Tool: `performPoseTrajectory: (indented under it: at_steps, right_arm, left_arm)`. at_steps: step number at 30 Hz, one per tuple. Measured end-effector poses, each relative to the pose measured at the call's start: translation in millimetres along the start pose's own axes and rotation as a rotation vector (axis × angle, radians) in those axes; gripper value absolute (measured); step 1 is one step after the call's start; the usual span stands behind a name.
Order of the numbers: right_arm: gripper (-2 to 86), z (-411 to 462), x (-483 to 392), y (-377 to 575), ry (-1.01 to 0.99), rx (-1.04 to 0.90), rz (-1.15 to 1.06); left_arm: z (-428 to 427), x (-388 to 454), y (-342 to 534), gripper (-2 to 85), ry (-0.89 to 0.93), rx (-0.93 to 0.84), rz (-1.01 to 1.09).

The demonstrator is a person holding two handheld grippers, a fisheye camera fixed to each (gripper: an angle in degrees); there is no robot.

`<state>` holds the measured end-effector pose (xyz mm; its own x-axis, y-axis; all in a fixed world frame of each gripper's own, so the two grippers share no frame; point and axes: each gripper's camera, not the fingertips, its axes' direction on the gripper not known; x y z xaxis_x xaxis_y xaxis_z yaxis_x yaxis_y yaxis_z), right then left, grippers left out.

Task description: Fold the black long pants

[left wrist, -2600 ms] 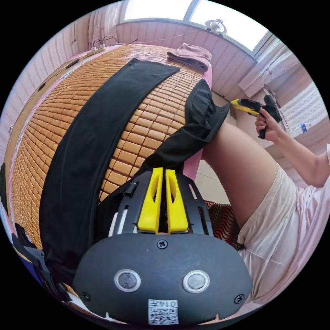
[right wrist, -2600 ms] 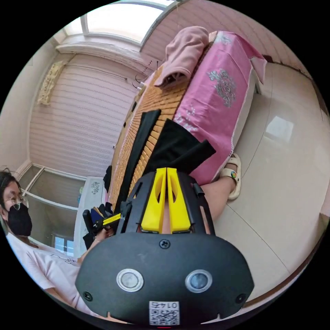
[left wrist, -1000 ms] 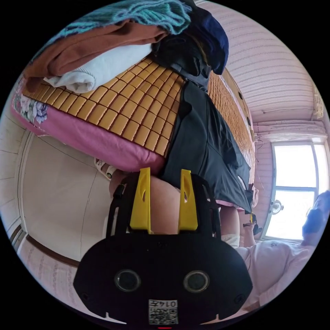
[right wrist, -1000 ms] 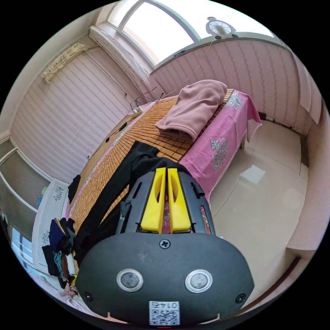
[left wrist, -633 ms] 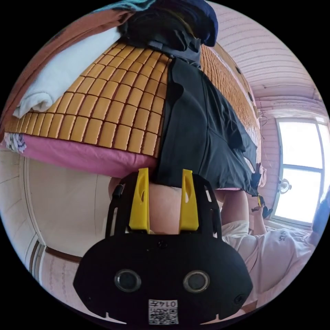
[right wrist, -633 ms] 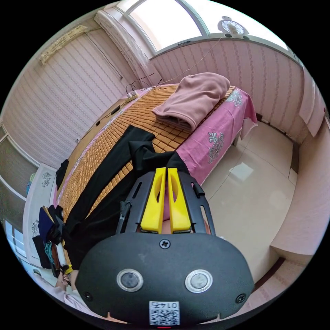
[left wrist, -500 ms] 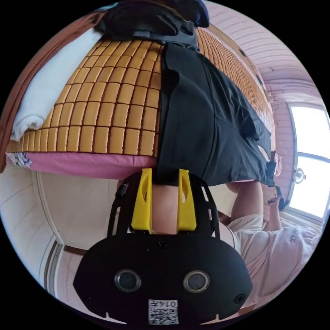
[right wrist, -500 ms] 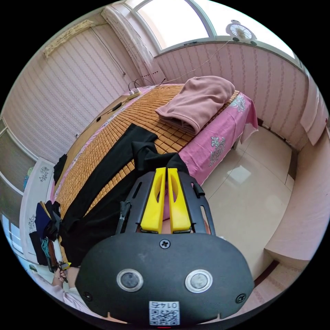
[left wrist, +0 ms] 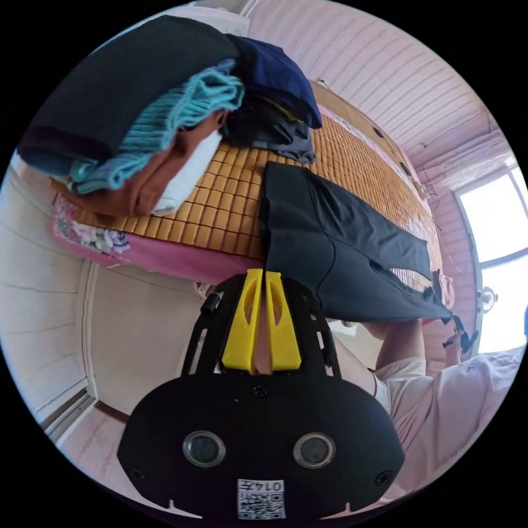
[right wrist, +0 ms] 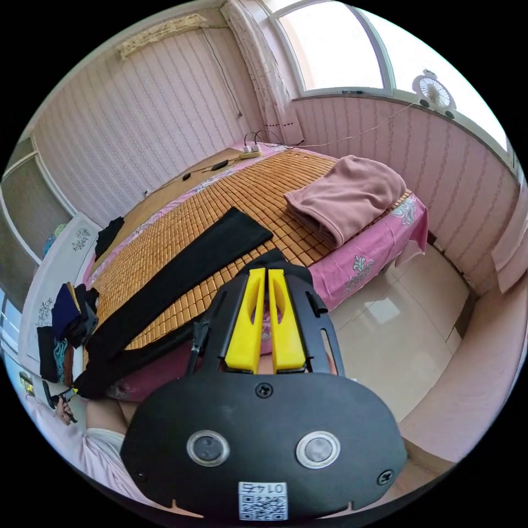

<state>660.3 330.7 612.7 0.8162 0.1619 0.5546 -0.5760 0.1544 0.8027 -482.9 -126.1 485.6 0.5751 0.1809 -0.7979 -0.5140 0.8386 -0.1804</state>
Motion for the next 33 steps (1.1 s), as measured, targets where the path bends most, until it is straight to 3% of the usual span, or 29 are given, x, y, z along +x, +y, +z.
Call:
performPoseTrajectory:
  at_steps: [9, 16, 21, 24, 28, 33]
  right_arm:
    - [0.4, -28.2, -78.4, -31.8, 0.087, 0.037, -0.236]
    - [2.3, 77.9, -145.9, -164.5, -0.055, -0.154, -0.324]
    - [6.1, 166.1, -172.6, -201.0, 0.09, -0.305, -0.251]
    - [4.6, 185.9, -169.3, -185.1, 0.09, -0.311, -0.224]
    - [0.3, 226.6, -161.7, -157.3, 0.181, -0.502, -0.271]
    - [-0.2, 208.9, -164.2, -135.2, 0.232, -0.454, -0.379]
  left_arm:
    - [-44.9, -7.6, 30.8, -0.8, 0.004, 0.111, -0.113]
    - [-34.5, 14.2, -53.4, -1.0, 0.128, 0.219, -0.078]
    - [25.2, 37.9, -122.3, -0.9, -0.007, 0.122, -0.067]
    - [60.8, 50.2, -138.1, -0.9, -0.128, 0.017, -0.055]
    - [82.1, 59.1, -144.6, -0.8, -0.175, -0.042, -0.037]
    - [90.4, 71.0, -150.6, -0.8, -0.224, -0.126, 0.007]
